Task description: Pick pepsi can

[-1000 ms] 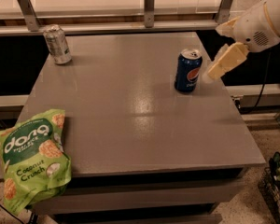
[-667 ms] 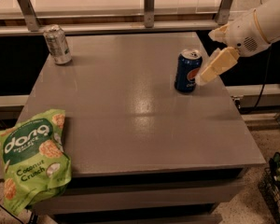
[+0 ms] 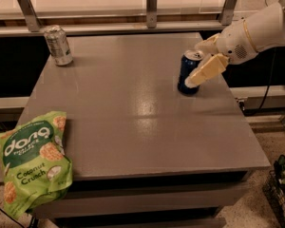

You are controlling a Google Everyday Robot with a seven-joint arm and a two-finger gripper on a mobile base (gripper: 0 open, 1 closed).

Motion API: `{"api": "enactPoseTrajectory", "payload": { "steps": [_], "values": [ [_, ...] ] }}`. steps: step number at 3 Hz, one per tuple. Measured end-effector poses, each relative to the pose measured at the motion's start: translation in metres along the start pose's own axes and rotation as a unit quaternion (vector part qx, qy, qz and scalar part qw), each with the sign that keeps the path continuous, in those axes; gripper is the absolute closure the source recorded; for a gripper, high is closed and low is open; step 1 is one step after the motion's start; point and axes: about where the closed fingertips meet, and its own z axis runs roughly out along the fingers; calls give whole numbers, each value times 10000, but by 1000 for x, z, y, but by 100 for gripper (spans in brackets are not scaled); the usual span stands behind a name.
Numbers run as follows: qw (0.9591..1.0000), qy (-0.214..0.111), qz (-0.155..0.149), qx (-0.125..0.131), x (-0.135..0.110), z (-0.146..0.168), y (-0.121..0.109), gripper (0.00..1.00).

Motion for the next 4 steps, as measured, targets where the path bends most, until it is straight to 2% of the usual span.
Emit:
{"api": "enactPoseTrajectory", "payload": {
  "steps": [2, 3, 4],
  "values": [
    [9996, -144, -46, -230, -8, 15, 6, 64],
    [9992, -175, -106, -347, -21, 5, 4, 87],
    [9975, -471, -245, -461, -43, -25, -1, 100]
  ]
}}
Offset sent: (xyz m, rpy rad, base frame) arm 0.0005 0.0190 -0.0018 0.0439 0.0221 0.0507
